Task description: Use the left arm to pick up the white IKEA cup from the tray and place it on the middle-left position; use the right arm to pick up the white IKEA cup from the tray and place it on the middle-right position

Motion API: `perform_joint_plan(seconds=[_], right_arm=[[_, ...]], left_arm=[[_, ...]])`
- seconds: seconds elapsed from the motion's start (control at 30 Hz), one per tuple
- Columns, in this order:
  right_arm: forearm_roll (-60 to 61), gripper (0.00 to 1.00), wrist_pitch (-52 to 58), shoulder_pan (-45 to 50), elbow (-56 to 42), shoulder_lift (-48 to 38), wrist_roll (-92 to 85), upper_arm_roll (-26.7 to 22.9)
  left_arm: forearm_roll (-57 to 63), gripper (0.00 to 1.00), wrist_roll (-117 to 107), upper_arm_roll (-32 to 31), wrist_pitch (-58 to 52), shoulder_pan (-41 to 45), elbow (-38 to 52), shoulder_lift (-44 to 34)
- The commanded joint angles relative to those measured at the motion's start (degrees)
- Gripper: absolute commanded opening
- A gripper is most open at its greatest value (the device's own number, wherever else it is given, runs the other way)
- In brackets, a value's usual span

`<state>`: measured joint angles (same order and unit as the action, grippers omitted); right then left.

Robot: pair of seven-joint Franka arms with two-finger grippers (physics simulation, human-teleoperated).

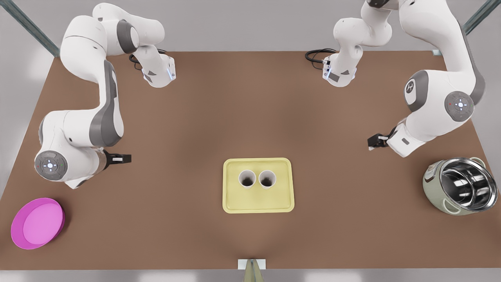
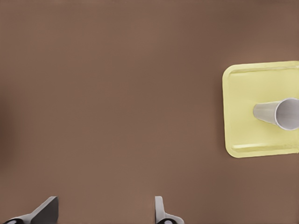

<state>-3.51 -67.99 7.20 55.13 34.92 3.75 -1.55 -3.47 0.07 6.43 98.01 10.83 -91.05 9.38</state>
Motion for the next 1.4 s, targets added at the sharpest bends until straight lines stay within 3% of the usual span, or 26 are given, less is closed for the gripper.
perform_joint_plan(seconds=[0.0, 0.07, 0.13, 0.2, 0.27, 0.37, 0.53, 0.73, 1.37], right_arm=[[-0.1, 1.0, -0.5, 0.7, 0.0, -0.1, 3.1, -0.2], [-0.1, 1.0, -1.3, 3.0, -0.2, -0.1, 3.0, -0.3], [1.0, 1.0, -1.9, 8.5, -0.6, -0.6, 2.8, 2.2], [1.0, 1.0, -8.3, 10.7, -0.6, -1.7, 3.5, 13.2], [1.1, 1.0, -12.7, 18.0, -0.3, -1.4, 9.5, 14.7], [1.8, 1.0, -28.3, 19.8, 0.1, 4.0, 24.1, 16.3], [3.4, 1.0, -43.9, 18.6, 0.0, 13.1, 23.5, 15.9], [3.2, 1.0, -53.9, 18.6, -2.0, 19.0, 23.4, 14.3], [-6.7, 0.96, -50.8, 19.0, 0.2, 21.5, 18.1, 14.2]], left_arm=[[-0.6, 1.0, 3.3, 0.0, 5.6, 0.6, 0.0, 0.1], [-1.5, 1.0, 3.0, 0.1, 5.7, 0.3, 1.2, 1.7], [-2.7, 1.0, -2.0, -0.3, 6.2, 6.0, 3.9, 7.4], [-3.1, 1.0, -7.4, -0.7, 6.2, 9.3, 5.0, 10.9], [-3.3, 1.0, -17.2, -0.8, 6.4, 13.2, 10.9, 17.9], [-3.3, 1.0, -22.5, -2.6, 12.0, 15.4, 12.4, 23.2], [-3.1, 1.0, -24.2, -3.5, 14.9, 17.0, 12.1, 25.6], [-3.1, 1.0, -24.2, -3.5, 16.5, 17.6, 12.2, 26.1], [-1.1, 1.0, -23.8, -3.3, 24.1, 20.0, 16.8, 32.0]])
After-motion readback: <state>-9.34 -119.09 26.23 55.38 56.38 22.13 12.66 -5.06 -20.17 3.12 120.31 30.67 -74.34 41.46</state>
